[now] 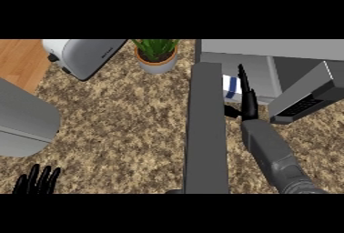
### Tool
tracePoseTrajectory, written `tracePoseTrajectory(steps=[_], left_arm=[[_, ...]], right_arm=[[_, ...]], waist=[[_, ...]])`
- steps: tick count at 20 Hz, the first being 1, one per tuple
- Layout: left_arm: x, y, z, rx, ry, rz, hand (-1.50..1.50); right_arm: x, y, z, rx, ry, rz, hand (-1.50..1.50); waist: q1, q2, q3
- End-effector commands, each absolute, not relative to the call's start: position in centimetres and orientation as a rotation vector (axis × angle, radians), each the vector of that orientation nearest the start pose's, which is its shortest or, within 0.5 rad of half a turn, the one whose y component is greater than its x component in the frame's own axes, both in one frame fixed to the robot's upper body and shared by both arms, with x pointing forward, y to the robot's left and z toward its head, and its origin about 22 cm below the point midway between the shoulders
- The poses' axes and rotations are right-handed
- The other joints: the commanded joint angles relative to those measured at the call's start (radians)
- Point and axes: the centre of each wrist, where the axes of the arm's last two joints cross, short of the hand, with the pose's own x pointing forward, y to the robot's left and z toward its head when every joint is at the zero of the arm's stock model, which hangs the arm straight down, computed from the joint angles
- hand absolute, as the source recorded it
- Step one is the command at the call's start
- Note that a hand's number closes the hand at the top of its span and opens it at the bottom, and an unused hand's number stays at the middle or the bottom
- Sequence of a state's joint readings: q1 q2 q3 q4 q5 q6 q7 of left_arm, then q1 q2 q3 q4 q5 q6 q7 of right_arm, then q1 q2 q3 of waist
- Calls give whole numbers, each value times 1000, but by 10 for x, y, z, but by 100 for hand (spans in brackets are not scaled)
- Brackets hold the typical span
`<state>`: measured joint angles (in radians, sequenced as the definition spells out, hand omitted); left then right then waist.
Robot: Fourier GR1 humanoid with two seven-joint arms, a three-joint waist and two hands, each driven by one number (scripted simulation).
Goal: Pick up the milk, place it into the microwave and close the microwave
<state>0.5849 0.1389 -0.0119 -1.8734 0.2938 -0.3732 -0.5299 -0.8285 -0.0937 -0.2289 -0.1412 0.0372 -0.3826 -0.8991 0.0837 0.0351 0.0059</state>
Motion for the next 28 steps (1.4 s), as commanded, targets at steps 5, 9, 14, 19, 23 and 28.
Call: tracePoseTrajectory(steps=[5, 9, 14, 19, 23, 28], left_arm=[[63, 282, -5, -260, -1863, 101, -150], [75, 290, -10, -228, -1848, 102, -150], [90, 277, -8, -274, -1821, 36, -150], [76, 274, -8, -271, -1791, -18, -150], [105, 254, -23, -318, -1776, -28, -150], [115, 252, -32, -411, -1729, -130, -150]], right_arm=[[325, -206, -120, -306, -1836, 92, -150], [321, -211, -122, -190, -1859, 58, -150], [303, -227, -135, -96, -1852, 81, -150], [271, -269, -150, -99, -1826, 91, -150], [256, -280, -155, -153, -1838, 48, -150], [225, -305, -161, -194, -1854, 29, 150]], waist=[[-29, -20, -2], [-56, -27, -4], [-69, -31, -5], [-83, -37, -6], [-87, -36, -6], [-100, -39, -7]])
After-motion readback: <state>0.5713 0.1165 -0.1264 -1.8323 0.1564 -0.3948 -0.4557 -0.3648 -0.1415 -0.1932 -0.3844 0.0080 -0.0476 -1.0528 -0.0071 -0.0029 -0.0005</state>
